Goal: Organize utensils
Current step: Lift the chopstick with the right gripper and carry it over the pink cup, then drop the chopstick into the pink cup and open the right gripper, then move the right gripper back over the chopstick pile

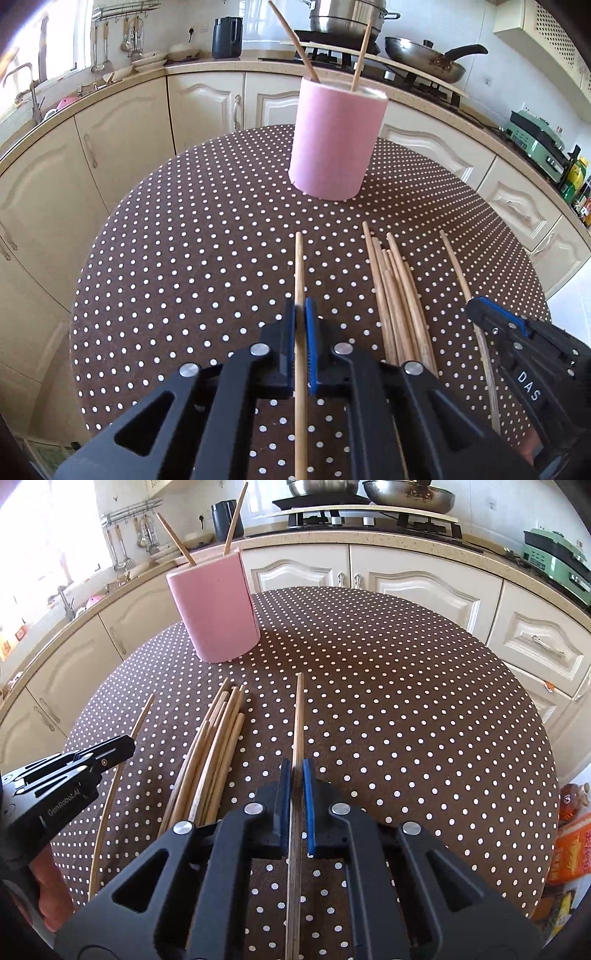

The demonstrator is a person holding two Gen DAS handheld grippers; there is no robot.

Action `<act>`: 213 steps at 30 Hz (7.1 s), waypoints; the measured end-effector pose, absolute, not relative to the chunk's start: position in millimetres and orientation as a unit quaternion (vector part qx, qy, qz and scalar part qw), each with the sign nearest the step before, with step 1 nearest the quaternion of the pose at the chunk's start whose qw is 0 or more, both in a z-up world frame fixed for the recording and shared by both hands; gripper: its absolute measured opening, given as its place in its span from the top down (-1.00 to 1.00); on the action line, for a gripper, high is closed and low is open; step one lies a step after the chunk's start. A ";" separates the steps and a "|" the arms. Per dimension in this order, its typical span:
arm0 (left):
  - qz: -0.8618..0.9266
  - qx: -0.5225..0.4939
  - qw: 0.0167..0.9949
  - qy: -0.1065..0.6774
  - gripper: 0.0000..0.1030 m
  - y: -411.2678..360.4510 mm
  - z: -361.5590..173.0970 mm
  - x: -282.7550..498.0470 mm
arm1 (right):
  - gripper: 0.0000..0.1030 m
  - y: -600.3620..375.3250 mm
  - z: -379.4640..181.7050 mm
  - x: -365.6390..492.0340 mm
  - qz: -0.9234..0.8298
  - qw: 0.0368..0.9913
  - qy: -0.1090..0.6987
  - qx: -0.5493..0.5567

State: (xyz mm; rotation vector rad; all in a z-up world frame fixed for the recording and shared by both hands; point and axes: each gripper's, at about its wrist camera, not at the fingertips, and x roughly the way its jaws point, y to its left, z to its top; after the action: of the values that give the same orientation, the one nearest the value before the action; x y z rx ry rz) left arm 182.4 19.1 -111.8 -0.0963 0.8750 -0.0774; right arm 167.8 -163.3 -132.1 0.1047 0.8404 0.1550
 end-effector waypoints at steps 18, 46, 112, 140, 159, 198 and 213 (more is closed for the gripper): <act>-0.066 -0.061 0.941 0.327 0.88 27.9 -48.7 165.3 | 0.87 -196.3 -71.9 143.0 0.060 0.941 0.313 0.117; -0.049 -0.072 0.974 0.209 0.88 20.7 38.0 148.8 | 0.87 -204.4 14.7 131.5 0.048 0.967 0.170 0.184; 0.007 -0.061 0.974 0.217 0.46 46.6 25.7 321.9 | -0.25 -128.1 -11.5 329.4 0.072 0.958 0.253 0.117; -0.006 -0.034 0.973 0.229 0.20 42.3 16.3 258.3 | -0.51 -143.0 7.1 256.0 0.042 0.965 0.243 0.087; -0.031 -0.016 0.957 0.289 -0.03 21.4 -41.1 184.7 | -0.69 -143.6 -51.3 190.8 0.020 0.949 0.312 0.044; -0.033 -0.029 0.910 0.412 -0.10 39.2 -126.5 161.4 | -0.76 -135.1 -143.0 180.7 0.012 0.896 0.445 0.007; -0.051 -0.036 0.913 0.402 -0.10 41.6 -125.3 158.5 | -0.76 -137.5 -142.6 164.6 0.024 0.902 0.431 0.020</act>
State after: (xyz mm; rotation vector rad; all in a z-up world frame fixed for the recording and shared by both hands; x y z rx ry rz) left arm 158.5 41.6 -125.3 -0.0749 0.8287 -0.1044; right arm 164.6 -137.5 -142.6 0.0409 0.8918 0.0501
